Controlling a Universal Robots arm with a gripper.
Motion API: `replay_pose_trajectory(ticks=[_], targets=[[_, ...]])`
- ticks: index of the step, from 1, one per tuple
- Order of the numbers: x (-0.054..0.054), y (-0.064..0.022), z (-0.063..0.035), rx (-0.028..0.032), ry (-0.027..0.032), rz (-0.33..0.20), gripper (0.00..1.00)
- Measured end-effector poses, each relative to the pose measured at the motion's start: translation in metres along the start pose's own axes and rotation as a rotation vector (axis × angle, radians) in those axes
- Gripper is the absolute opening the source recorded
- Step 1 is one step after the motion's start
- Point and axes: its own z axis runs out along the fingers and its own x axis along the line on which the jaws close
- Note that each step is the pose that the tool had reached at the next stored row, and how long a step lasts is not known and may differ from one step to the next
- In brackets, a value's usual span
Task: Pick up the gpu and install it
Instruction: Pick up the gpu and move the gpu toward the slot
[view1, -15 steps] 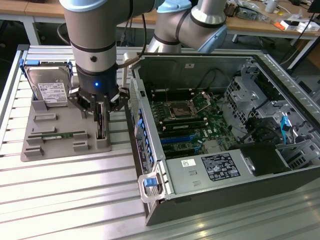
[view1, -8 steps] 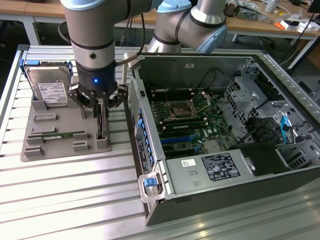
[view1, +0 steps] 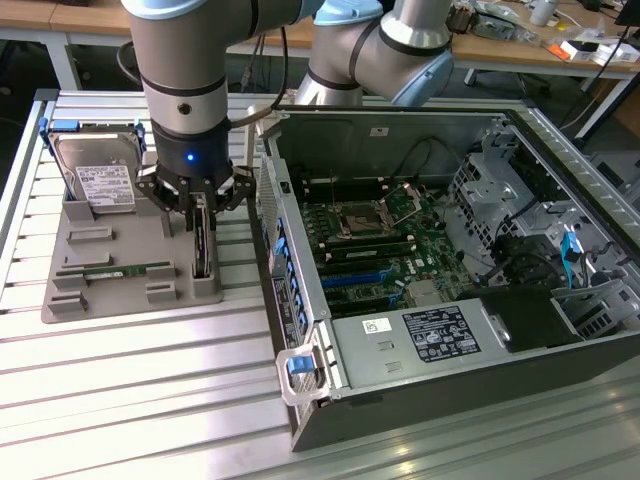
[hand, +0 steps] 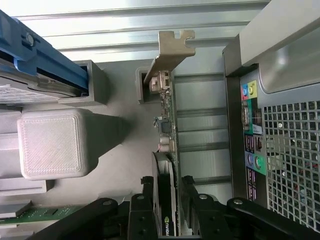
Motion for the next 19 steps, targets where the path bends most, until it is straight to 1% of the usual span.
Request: replay_pose_trajectory(ticks=[2, 3, 15, 19], targets=[[0.0001, 0.0000, -0.0001, 0.0002, 0.0003, 0.000, 0.34], [0.0000, 0.0000, 0.0000, 0.0001, 0.0001, 0.000, 0.27], [-0.0001, 0.0000, -0.0002, -0.0003, -0.0004, 0.000, 0.27], [-0.0001, 0.0002, -0.0037, -0.0001, -0.0001, 0.000, 0.27]])
